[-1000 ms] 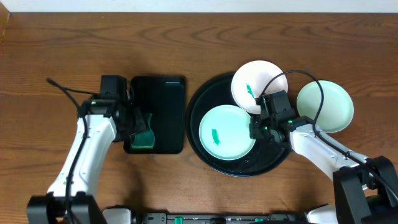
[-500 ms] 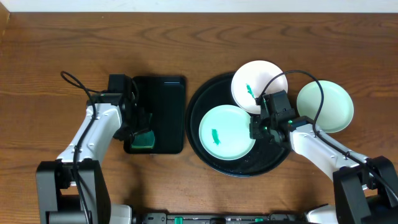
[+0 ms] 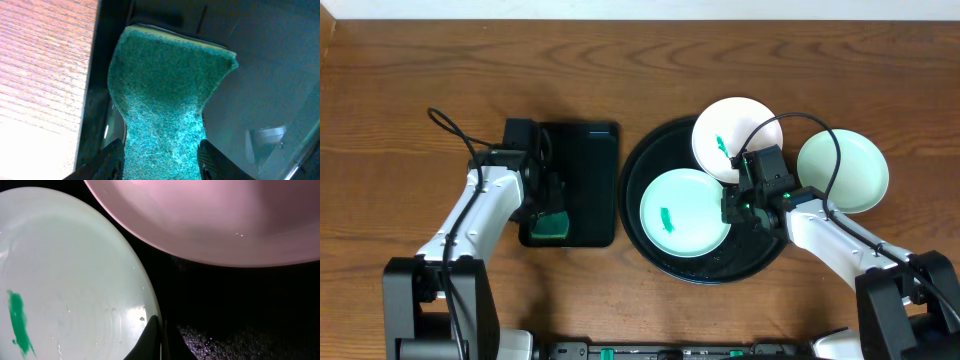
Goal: Clean dirty plates on tray and stack at the side
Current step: 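Lower the left gripper into the black tray and grasp the green sponge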
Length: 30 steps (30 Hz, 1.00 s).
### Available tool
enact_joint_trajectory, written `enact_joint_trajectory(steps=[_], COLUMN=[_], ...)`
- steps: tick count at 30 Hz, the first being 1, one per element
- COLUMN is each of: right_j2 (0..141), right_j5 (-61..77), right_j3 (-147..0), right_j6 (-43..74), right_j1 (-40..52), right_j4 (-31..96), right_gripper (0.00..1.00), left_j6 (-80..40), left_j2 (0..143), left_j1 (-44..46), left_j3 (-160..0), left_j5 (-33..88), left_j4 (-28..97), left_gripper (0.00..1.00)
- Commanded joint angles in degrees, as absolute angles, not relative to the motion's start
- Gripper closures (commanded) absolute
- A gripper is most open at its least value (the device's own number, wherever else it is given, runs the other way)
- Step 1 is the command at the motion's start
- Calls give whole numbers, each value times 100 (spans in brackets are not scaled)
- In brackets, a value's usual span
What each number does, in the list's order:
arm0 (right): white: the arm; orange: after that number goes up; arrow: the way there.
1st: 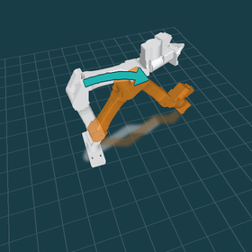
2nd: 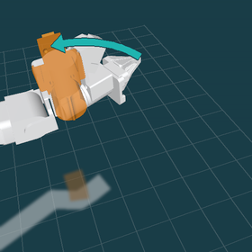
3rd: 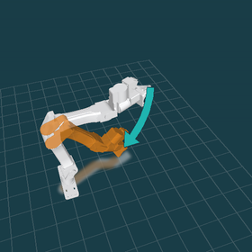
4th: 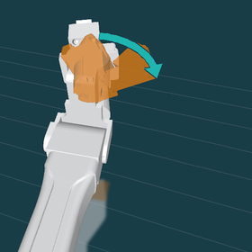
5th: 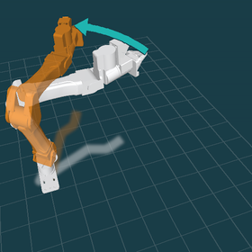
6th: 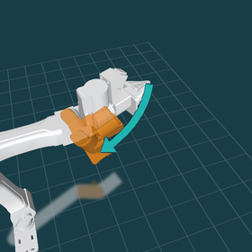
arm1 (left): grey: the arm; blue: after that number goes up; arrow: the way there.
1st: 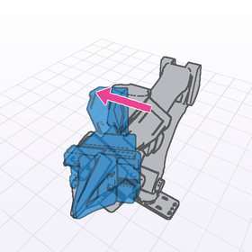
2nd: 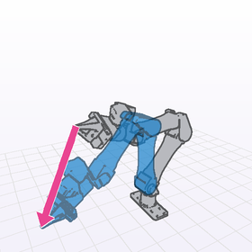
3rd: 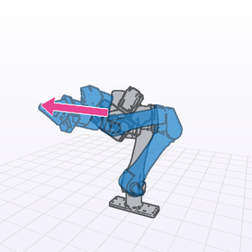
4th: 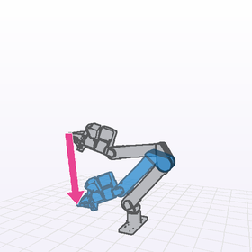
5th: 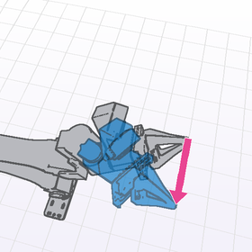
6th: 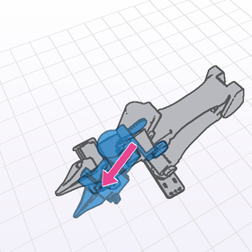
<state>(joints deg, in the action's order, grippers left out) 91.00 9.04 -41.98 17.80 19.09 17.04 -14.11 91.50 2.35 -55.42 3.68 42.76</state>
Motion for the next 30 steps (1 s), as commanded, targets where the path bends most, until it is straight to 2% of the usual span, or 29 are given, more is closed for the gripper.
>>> enact_joint_trajectory(steps=[1, 30], right_j2=[9030, 9030], right_j5=[797, 797], right_j3=[-4167, -4167], right_j6=[1815, 1815], right_j1=[1918, 1918], right_j4=[1737, 1737], right_gripper=[99, 99], left_j6=[-1422, -1468], left_j2=[9174, 9177], left_j1=[233, 235], left_j3=[-5459, -5087], left_j5=[189, 342], left_j4=[4274, 3706], left_gripper=[51, 51])
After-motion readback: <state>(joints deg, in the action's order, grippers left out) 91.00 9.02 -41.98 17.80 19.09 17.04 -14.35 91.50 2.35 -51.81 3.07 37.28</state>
